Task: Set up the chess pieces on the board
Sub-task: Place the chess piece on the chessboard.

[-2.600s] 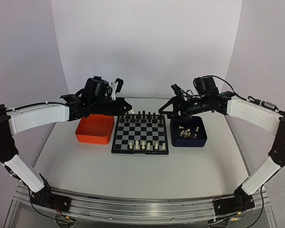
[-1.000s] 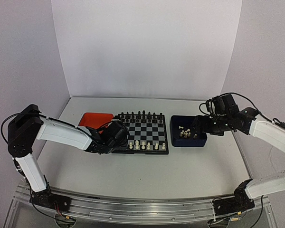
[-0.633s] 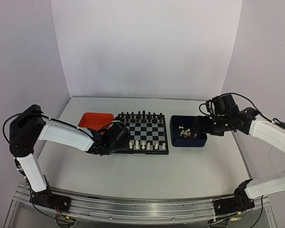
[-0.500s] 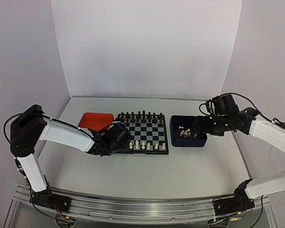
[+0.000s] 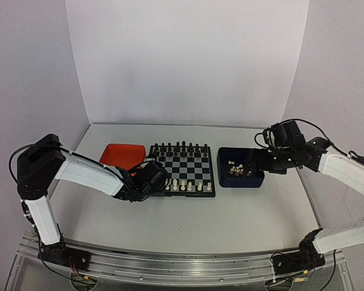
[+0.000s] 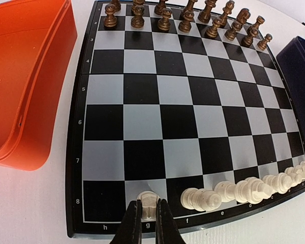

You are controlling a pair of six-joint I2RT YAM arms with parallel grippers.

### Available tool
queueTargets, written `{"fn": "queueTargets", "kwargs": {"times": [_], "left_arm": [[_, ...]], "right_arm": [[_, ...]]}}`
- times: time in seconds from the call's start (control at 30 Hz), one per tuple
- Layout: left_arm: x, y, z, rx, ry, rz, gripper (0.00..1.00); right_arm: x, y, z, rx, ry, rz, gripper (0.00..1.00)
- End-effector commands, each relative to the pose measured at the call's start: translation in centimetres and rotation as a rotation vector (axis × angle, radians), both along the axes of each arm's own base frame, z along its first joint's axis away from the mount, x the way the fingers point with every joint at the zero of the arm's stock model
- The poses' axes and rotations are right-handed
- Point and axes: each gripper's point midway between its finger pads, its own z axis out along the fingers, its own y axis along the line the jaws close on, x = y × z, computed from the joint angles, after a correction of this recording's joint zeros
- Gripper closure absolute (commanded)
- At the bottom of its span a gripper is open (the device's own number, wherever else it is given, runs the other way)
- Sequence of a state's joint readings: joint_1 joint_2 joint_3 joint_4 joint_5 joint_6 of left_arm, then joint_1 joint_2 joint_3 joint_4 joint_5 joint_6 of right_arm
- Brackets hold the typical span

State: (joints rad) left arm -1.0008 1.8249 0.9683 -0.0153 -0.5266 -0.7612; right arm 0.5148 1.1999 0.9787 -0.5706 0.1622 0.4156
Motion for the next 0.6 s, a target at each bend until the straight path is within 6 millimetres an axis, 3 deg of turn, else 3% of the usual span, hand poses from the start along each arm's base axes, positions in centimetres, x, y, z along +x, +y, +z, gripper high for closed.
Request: {"fn": "queueTargets", "kwargs": {"times": [0.0,0.2,0.57], "left_arm": [[0.58,-0.45,0.56,-0.021,-0.030,0.025,1.00],[0.45,-0.13,-0.03,0.007,-0.015,0.028,0.99],[0.48,-0.17,-0.09,0.018,-0.009,0.027,0.83]], "right_arm": [[-0.14,-0.67,0.68,-0.013,-0.024,-0.009,0.05],[-0.13,-0.69,0.62,-0.018,-0.022,-0.008,0.05],[-0.15,-0.69,0.66,-0.018,-0.020,-0.009,0.05]]}}
